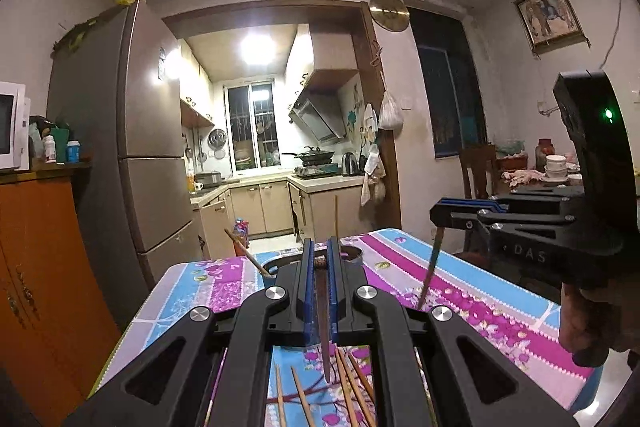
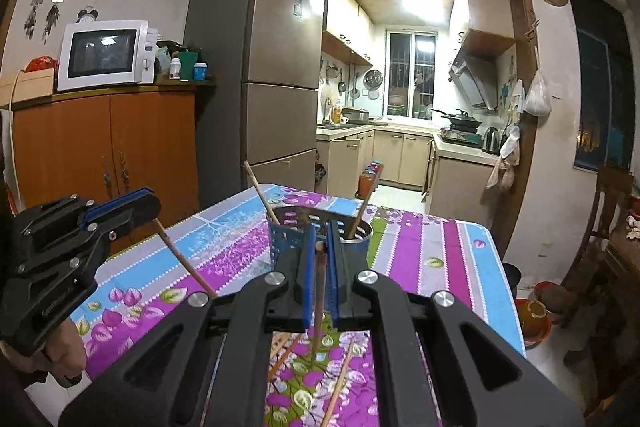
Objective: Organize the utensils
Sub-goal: 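Lift the chopstick with the right tool and carry it over the holder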
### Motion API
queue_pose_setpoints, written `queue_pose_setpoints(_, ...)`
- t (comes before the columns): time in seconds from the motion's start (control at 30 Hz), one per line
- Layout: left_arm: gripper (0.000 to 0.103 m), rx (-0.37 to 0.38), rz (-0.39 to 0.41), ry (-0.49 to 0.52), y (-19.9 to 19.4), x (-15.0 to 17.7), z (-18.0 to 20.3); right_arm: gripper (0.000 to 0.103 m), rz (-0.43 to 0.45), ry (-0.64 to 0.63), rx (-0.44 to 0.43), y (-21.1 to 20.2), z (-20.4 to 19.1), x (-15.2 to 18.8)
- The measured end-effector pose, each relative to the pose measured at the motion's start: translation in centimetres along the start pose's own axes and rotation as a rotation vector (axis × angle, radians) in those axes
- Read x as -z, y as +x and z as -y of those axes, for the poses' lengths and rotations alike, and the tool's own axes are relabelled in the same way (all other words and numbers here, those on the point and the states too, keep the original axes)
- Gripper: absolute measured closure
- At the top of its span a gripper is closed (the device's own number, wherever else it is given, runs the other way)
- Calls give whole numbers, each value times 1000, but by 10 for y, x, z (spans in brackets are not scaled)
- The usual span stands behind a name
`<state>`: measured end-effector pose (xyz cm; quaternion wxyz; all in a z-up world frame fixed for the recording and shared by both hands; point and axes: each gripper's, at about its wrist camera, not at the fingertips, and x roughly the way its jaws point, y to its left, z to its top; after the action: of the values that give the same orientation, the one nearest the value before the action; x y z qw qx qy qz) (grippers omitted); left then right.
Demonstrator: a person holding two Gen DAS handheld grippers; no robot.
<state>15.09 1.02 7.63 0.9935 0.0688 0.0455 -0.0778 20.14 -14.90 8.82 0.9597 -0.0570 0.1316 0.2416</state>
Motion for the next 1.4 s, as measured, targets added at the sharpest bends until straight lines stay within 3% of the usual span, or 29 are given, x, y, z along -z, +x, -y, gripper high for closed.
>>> queue_pose_setpoints(0.37, 96, 11, 0, -33, 31, -70, -33, 99, 29, 6, 1, 15, 14, -67)
queue_pose_setpoints(0.6, 96, 6, 32, -65, 43, -124, -55, 99, 54, 30, -1, 23, 38, -138)
queue_pose_setpoints(0.8, 96, -14, 28, -65, 70, -165, -70, 99, 42, 19, 19, 46, 47, -179)
queue_pose_setpoints(1.0, 96, -12, -4, -77, 102, -178, -80, 99, 13, 10, 28, 77, 49, -185)
queue_pose_setpoints(1.4, 96, -12, -112, -71, 161, -150, -81, 99, -87, 71, -2, 126, 68, -155)
